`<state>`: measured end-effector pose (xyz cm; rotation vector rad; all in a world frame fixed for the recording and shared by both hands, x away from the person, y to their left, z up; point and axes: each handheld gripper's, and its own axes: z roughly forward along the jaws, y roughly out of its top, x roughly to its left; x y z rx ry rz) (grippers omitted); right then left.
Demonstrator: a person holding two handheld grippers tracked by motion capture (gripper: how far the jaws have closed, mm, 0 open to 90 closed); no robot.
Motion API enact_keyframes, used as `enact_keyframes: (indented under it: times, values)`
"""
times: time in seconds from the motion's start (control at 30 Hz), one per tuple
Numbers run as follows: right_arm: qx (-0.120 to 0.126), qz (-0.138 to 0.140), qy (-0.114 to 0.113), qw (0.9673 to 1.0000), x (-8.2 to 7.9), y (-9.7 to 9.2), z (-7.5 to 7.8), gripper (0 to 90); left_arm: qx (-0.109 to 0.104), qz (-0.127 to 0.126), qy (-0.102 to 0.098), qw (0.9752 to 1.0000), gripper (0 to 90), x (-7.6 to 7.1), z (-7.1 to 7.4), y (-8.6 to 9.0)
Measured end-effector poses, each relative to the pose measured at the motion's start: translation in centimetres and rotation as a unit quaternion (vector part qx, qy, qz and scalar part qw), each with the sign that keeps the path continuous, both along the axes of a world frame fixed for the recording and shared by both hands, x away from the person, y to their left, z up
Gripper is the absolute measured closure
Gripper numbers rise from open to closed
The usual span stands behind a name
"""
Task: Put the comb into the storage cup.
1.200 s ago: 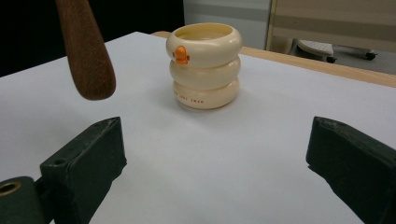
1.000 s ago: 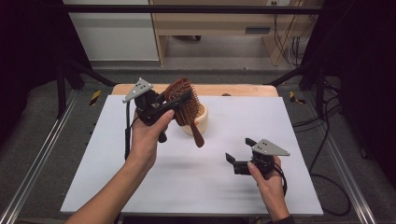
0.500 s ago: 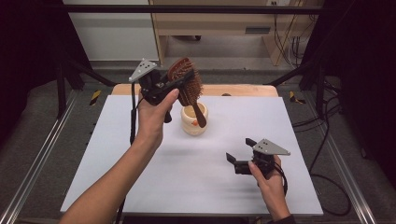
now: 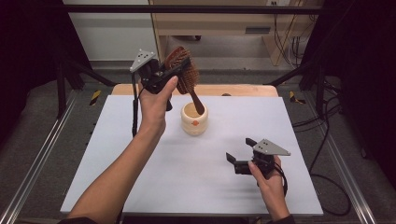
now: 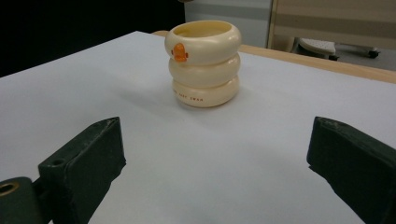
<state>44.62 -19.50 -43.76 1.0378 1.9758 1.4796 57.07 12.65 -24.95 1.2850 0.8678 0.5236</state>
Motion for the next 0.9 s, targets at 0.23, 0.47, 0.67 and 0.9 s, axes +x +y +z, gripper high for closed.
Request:
enact_keyframes:
  times: [0.23, 0.47, 0.67, 0.9]
  values:
    - [0.000, 0.002, -0.003, 1.0000, 0.0, 0.0, 0.0, 4.4, 0.001, 0.008, 0.000, 1.0000, 50.4, 0.3, 0.1, 0.0]
    - [0.004, 0.004, -0.002, 1.0000, -0.1, 0.0, 0.0, 4.2, 0.002, 0.019, -0.001, 0.9998, 50.4, 0.6, 0.1, 0.2]
    - [0.003, 0.004, -0.002, 1.0000, -0.1, 0.1, 0.0, 4.2, 0.005, 0.027, 0.001, 0.9996, 50.4, 1.2, -0.1, 0.2]
    - [0.004, 0.004, -0.001, 1.0000, -0.1, 0.0, 0.0, 4.1, 0.008, 0.029, -0.002, 0.9995, 50.4, 1.4, -0.1, 0.1]
